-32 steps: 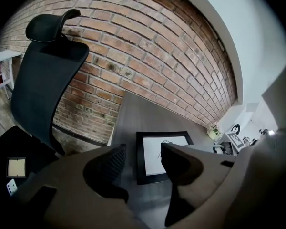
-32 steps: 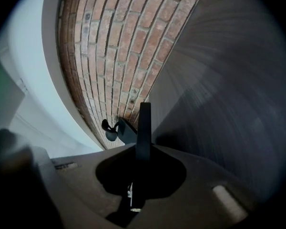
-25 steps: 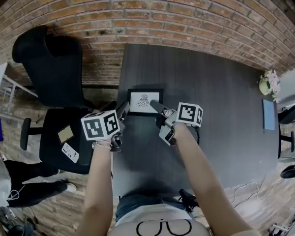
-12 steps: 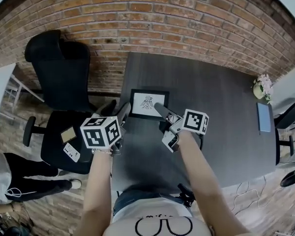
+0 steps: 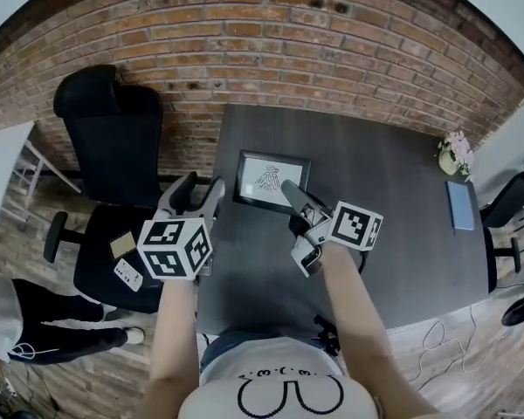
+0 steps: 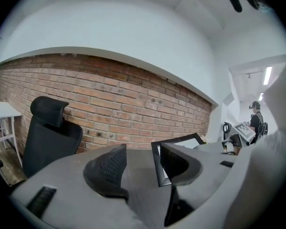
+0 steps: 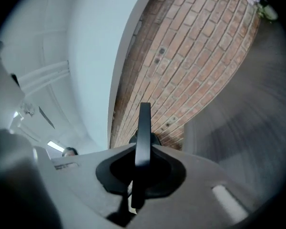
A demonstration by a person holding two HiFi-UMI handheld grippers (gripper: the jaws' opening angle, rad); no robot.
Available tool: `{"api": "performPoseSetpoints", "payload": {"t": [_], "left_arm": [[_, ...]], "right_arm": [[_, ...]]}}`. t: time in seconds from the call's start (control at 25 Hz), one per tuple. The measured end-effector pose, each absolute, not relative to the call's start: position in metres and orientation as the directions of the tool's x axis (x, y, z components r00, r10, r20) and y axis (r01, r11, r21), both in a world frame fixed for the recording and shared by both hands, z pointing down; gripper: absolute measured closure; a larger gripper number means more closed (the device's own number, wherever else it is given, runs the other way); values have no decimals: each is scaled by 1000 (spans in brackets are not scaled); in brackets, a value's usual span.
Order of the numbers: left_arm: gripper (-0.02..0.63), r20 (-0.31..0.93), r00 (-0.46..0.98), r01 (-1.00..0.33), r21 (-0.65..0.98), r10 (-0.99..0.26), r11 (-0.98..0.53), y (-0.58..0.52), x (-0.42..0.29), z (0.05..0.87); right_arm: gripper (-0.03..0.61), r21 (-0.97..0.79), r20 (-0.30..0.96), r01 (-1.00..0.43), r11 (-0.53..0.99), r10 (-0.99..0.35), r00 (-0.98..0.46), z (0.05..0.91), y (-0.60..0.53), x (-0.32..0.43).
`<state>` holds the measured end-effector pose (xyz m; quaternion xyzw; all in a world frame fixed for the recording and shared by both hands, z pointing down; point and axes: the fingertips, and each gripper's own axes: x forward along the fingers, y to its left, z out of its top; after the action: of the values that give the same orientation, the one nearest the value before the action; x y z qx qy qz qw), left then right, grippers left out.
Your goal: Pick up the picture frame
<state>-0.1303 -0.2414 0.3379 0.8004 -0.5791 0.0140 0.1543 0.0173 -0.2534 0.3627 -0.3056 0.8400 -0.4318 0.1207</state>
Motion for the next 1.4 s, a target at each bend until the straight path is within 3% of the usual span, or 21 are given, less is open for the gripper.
{"api": "performPoseSetpoints", "payload": {"t": [0.2, 0.44, 0.84, 1.4], "left_arm": [[435, 100, 311, -937, 199, -945, -287, -225, -125, 307], [611, 19, 250, -966, 73, -968, -248, -212, -125, 280], [615, -84, 261, -965, 9, -962, -263, -199, -116, 252], [615, -124, 259, -966, -28, -958, -258, -195, -117, 241]], "right_arm": [[565, -720, 28, -474, 507, -662, -749, 330, -237, 30], [565, -538, -4, -606, 586, -720, -694, 294, -222, 41], [565, -135, -62, -794, 593, -805, -590, 256, -199, 43], [565, -53, -82, -817, 573, -818, -569, 246, -196, 41]]}}
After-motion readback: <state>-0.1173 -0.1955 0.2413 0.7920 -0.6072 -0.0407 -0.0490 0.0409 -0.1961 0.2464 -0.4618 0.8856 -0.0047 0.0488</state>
